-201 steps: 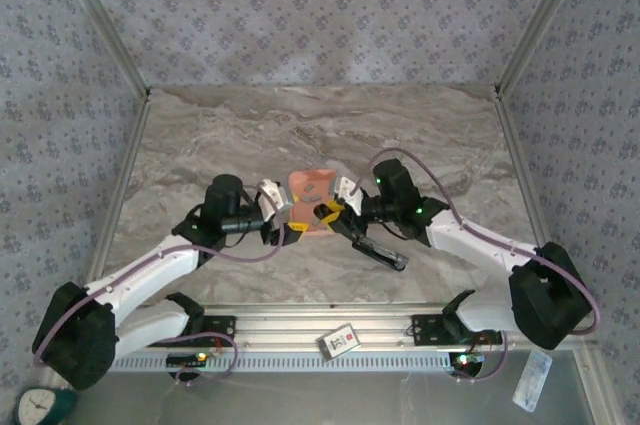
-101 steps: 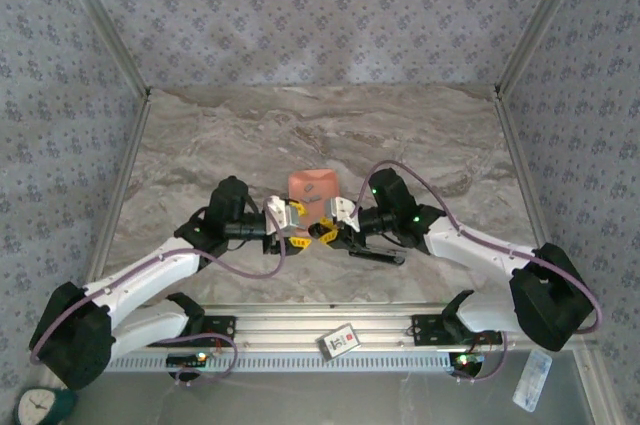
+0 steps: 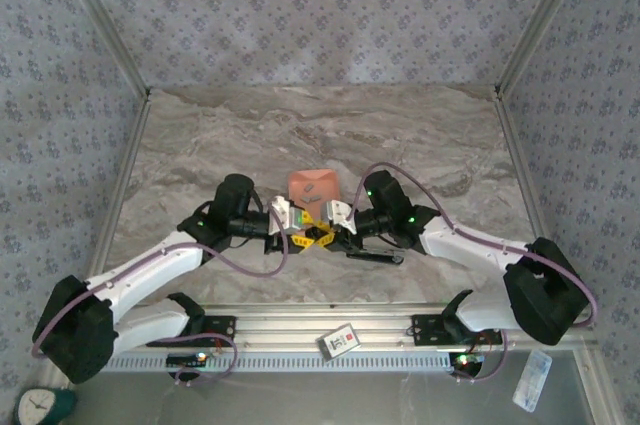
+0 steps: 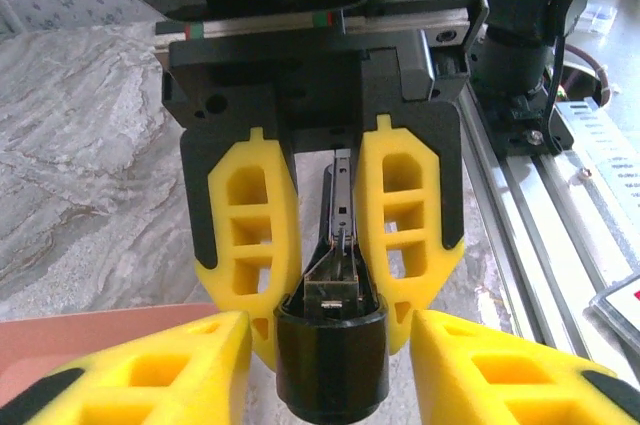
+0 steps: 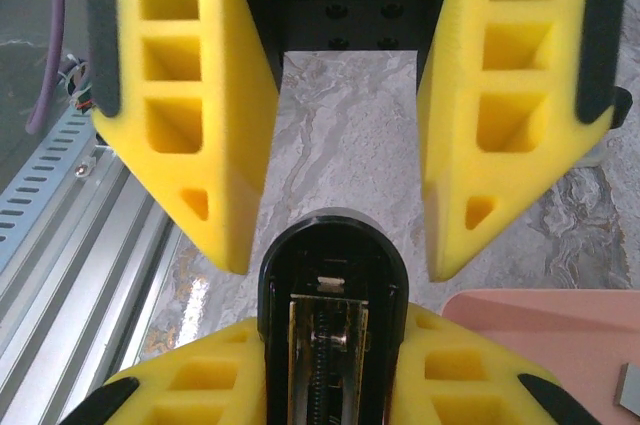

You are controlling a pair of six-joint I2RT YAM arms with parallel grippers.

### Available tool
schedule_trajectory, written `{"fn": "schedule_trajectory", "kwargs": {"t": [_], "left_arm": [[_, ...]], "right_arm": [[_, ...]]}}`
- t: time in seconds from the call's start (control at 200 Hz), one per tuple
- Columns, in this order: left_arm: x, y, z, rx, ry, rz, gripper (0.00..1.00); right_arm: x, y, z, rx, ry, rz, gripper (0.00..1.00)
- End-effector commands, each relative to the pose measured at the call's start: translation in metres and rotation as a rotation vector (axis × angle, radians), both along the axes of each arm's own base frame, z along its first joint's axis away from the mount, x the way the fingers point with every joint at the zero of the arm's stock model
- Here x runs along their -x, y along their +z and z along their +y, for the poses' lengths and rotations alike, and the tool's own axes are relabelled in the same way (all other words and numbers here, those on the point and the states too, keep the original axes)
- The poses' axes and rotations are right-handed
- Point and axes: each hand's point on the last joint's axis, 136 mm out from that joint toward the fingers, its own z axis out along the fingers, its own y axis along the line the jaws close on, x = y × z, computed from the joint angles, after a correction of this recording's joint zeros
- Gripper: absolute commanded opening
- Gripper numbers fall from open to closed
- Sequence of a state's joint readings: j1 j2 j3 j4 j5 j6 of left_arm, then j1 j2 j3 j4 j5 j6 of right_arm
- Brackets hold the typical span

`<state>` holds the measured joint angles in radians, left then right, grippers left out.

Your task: Load the staples into the stapler

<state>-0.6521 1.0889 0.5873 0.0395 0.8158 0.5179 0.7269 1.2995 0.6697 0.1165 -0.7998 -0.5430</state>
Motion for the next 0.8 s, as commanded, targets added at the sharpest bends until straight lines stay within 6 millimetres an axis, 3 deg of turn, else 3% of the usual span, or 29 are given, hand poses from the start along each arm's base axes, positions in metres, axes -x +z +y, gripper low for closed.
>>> {"fn": "schedule_trajectory", "kwargs": {"t": [0.0,0.15,0.265,0.315,0.405,0.505,0.795], "left_arm": [[0.006,0.004,-0.003,0.001,-0.045,0.001,0.39],[0.004,0.002,-0.003,-0.013,-0.038,0.008,0.37],[0.003,0.001,-0.003,-0.026,-0.037,0.011,0.22],[0.003,0.0,-0.003,-0.033,-0.042,0.012,0.16],[0.004,0.0,-0.002,-0.042,-0.046,0.01,0.09],[0.005,0.002,-0.002,-0.043,-0.047,0.001,0.07],[0.005,0.002,-0.001,-0.045,-0.047,0.001,0.07]], "right_arm": [[-0.002,0.018,0.009,-0.055,0.018,-0.047,0.09],[-0.002,0.02,0.01,-0.063,0.018,-0.049,0.1],[-0.002,0.02,0.01,-0.064,0.015,-0.046,0.12],[-0.004,0.018,0.01,-0.059,0.002,-0.041,0.17],[-0.008,0.009,0.006,-0.033,-0.042,-0.024,0.36],[-0.007,-0.005,-0.002,0.007,-0.066,0.009,0.46],[-0.007,-0.029,-0.016,0.051,-0.112,0.079,0.47]]}}
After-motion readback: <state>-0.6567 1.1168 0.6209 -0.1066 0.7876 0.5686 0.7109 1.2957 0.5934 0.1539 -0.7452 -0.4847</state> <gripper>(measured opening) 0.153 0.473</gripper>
